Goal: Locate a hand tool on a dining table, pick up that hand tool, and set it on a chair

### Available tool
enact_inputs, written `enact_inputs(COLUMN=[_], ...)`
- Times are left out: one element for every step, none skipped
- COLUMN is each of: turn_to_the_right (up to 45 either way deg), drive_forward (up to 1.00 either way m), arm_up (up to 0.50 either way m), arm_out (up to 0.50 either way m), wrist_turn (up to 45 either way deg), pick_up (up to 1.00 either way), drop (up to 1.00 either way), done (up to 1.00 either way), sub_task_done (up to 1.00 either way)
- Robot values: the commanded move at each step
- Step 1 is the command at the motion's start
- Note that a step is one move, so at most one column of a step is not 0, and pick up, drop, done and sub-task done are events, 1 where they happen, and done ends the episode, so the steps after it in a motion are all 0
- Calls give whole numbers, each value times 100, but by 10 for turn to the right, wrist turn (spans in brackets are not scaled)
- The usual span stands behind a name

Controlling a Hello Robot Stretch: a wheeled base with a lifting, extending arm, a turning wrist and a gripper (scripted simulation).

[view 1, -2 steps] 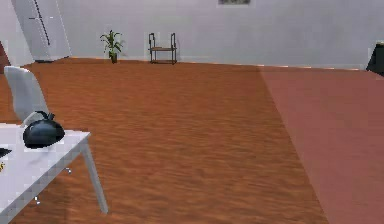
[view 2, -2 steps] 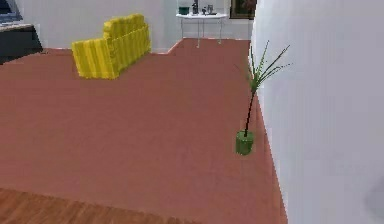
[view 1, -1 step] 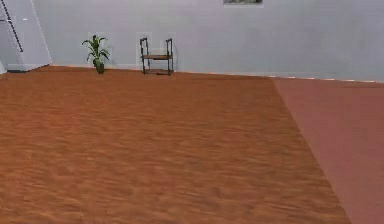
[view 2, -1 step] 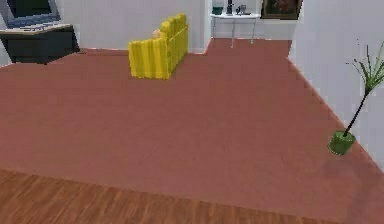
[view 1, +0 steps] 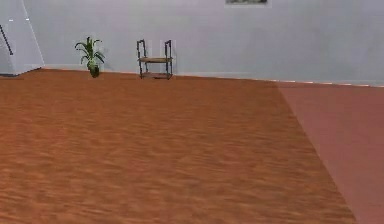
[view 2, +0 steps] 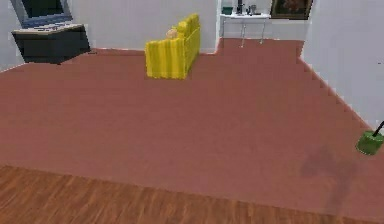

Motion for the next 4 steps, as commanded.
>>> enact_inputs(turn_to_the_right=[-420, 0, -150, 0], drive_forward=[0, 100, 0, 20], arm_up=[0, 0, 0, 0], arm_out=[0, 0, 0, 0], wrist_turn=[0, 0, 0, 0], pick_up=[0, 0, 0, 0], drop=[0, 0, 0, 0], done=[0, 0, 0, 0], sub_task_done=[0, 0, 0, 0])
